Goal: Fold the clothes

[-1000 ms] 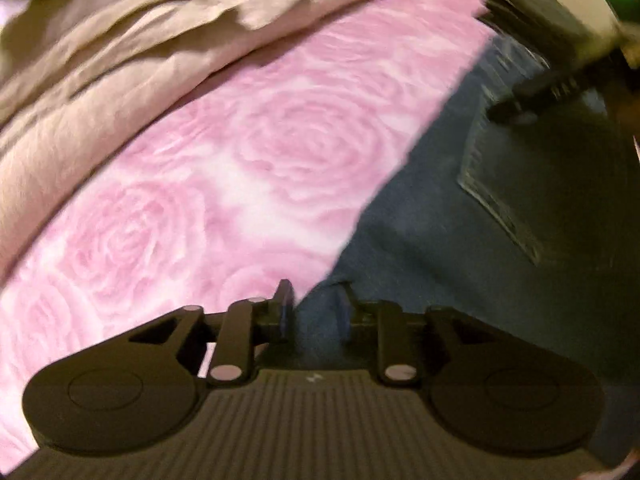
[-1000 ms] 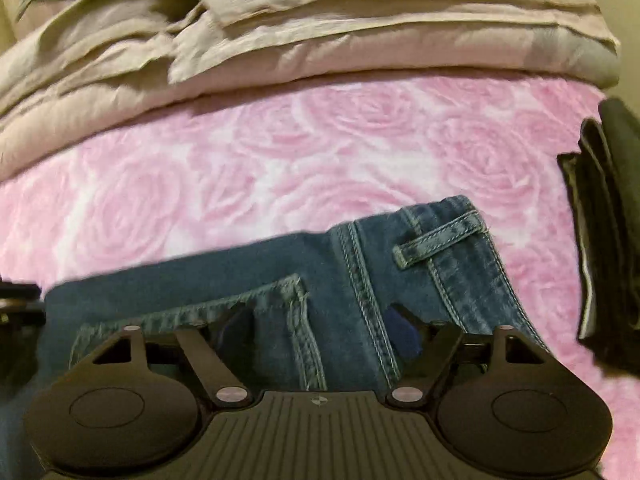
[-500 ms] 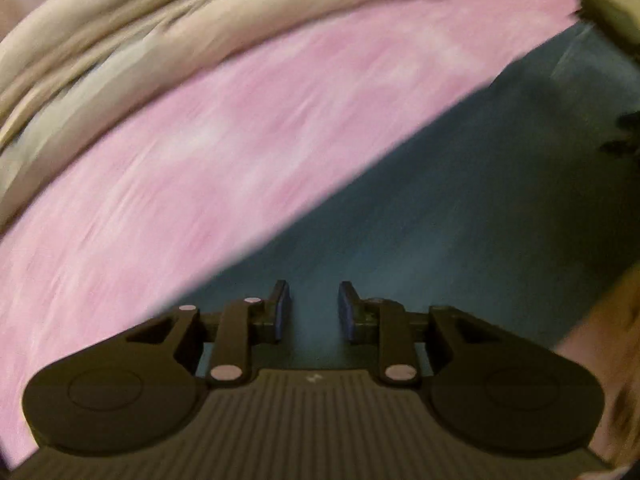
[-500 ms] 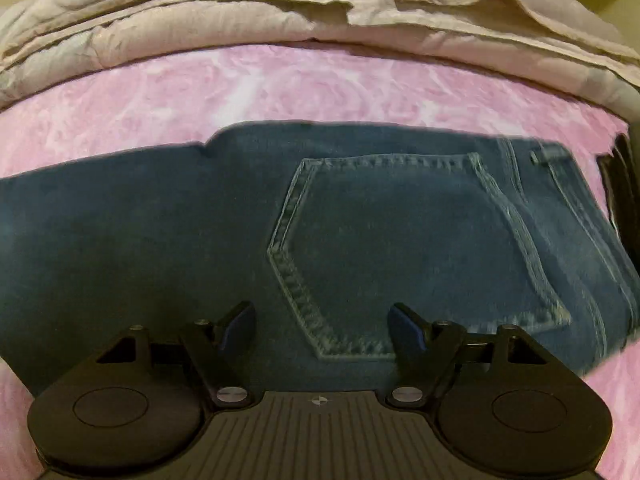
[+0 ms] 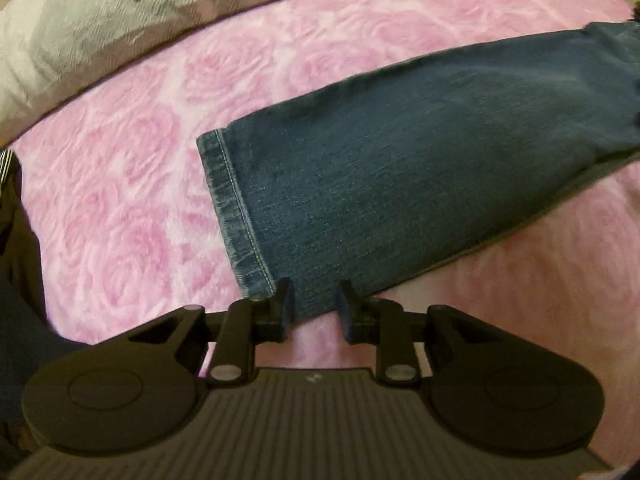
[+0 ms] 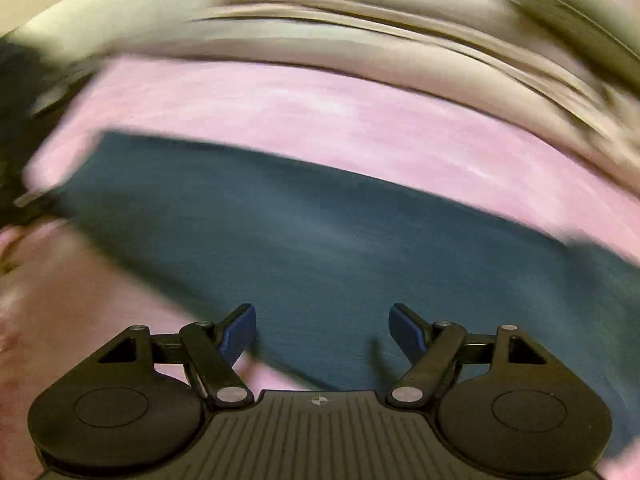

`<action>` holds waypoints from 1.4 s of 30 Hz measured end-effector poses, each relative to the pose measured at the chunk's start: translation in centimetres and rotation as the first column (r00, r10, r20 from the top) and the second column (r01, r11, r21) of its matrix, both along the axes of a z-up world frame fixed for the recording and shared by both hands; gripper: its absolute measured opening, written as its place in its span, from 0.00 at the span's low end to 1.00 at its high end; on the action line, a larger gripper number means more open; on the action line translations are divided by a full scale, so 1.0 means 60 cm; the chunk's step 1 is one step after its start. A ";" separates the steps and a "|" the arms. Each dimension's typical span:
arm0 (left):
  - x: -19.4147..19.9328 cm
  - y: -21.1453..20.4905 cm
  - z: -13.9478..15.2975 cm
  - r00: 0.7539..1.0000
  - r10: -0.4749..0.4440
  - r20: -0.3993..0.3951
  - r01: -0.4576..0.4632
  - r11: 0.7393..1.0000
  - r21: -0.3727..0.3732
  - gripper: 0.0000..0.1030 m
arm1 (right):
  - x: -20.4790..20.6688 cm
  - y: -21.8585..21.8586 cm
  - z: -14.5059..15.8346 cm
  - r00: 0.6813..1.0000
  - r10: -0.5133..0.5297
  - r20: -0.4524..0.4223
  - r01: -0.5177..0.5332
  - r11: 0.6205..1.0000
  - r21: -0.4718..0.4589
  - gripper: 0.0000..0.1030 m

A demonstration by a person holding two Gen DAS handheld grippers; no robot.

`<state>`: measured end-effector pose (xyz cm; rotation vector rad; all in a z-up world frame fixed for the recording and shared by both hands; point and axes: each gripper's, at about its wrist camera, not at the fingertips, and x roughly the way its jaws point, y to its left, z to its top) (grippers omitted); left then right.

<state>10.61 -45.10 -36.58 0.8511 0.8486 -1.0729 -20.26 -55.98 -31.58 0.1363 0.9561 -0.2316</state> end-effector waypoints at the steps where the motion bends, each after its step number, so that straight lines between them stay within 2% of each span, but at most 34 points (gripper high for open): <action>1: 0.007 0.011 0.004 1.000 0.022 0.015 -0.022 1.000 -0.008 0.23 | 0.033 0.041 -0.002 0.997 0.078 0.013 -0.078 0.997 -0.001 0.74; 2: 0.022 0.029 0.011 0.998 0.056 0.017 -0.056 0.998 -0.019 0.28 | 0.066 0.080 -0.006 0.989 0.145 0.020 -0.145 0.989 -0.007 0.74; 5: 0.071 0.087 0.031 0.988 0.155 0.015 -0.154 0.987 -0.052 0.26 | 0.147 0.179 -0.019 0.951 0.308 0.033 -0.306 0.950 -0.055 0.74; 7: 0.094 0.123 0.040 0.982 0.187 0.022 -0.186 0.980 -0.067 0.27 | 0.194 0.243 -0.032 0.910 0.413 0.029 -0.406 0.905 -0.130 0.73; 8: 0.103 0.140 0.045 0.979 0.200 0.025 -0.198 0.977 -0.074 0.27 | 0.218 0.274 -0.042 0.889 0.458 0.017 -0.448 0.876 -0.179 0.68; 9: 0.108 0.153 0.048 0.977 0.213 0.023 -0.211 0.974 -0.083 0.28 | 0.240 0.297 -0.052 0.873 0.488 -0.008 -0.477 0.850 -0.225 0.54; 10: 0.112 0.164 0.050 0.974 0.226 0.019 -0.223 0.970 -0.092 0.28 | 0.261 0.321 -0.064 0.858 0.513 -0.038 -0.503 0.820 -0.273 0.50; 12: 0.117 0.187 0.054 0.969 0.248 0.008 -0.246 0.963 -0.112 0.28 | 0.295 0.365 -0.101 0.835 0.533 -0.138 -0.541 0.747 -0.386 0.50; 13: 0.118 0.197 0.056 0.966 0.257 -0.001 -0.255 0.959 -0.122 0.29 | 0.304 0.379 -0.117 0.821 0.544 -0.174 -0.563 0.718 -0.409 0.50; 15: 0.114 0.213 0.053 0.963 0.270 -0.020 -0.270 0.953 -0.135 0.31 | 0.322 0.394 -0.137 0.804 0.561 -0.197 -0.583 0.679 -0.446 0.50; 17: 0.112 0.224 0.046 0.960 0.279 -0.038 -0.281 0.949 -0.140 0.32 | 0.330 0.409 -0.150 0.783 0.580 -0.226 -0.605 0.623 -0.496 0.51; 19: 0.108 0.233 0.038 0.956 0.287 -0.057 -0.292 0.946 -0.141 0.32 | 0.333 0.407 -0.164 0.774 0.588 -0.235 -0.609 0.590 -0.530 0.51; 21: 0.104 0.236 0.033 0.957 0.285 -0.063 -0.291 0.946 -0.140 0.33 | 0.340 0.403 -0.164 0.788 0.576 -0.218 -0.589 0.604 -0.537 0.50; 24: 0.098 0.235 0.033 0.960 0.273 -0.062 -0.279 0.950 -0.143 0.34 | 0.345 0.394 -0.150 0.813 0.554 -0.177 -0.559 0.659 -0.503 0.24; 25: 0.096 0.233 0.035 0.962 0.265 -0.060 -0.271 0.952 -0.144 0.34 | 0.346 0.389 -0.141 0.825 0.543 -0.158 -0.542 0.679 -0.495 0.19; 29: 0.085 0.207 0.042 0.975 0.214 -0.051 -0.220 0.965 -0.142 0.35 | 0.351 0.350 -0.087 0.879 0.476 -0.032 -0.450 0.803 -0.390 0.16; 32: 0.074 0.174 0.053 0.985 0.166 -0.050 -0.172 0.974 -0.149 0.35 | 0.338 0.296 -0.027 0.932 0.346 0.109 -0.319 0.925 -0.208 0.16; 33: 0.068 0.160 0.058 0.989 0.144 -0.045 -0.149 0.976 -0.156 0.35 | 0.330 0.270 -0.005 0.945 0.283 0.161 -0.264 0.956 -0.132 0.15; 35: 0.057 0.132 0.068 0.994 0.100 -0.036 -0.104 0.980 -0.170 0.36 | 0.299 0.215 0.039 0.957 0.141 0.253 -0.141 0.990 -0.017 0.15; 37: 0.044 0.100 0.077 0.998 0.059 -0.029 -0.064 0.982 -0.180 0.37 | 0.255 0.151 0.081 0.946 -0.026 0.324 -0.001 0.997 0.082 0.15; 38: 0.038 0.083 0.081 0.999 0.039 -0.028 -0.044 0.982 -0.184 0.38 | 0.227 0.115 0.101 0.928 -0.117 0.352 0.077 0.989 0.126 0.15; 40: 0.014 0.040 0.085 1.000 -0.013 -0.028 0.008 0.982 -0.187 0.38 | 0.153 0.039 0.126 0.870 -0.314 0.381 0.254 0.947 0.198 0.15; 42: -0.012 -0.004 0.090 0.997 -0.067 -0.028 0.061 0.980 -0.191 0.38 | 0.072 -0.034 0.131 0.781 -0.497 0.377 0.425 0.867 0.262 0.16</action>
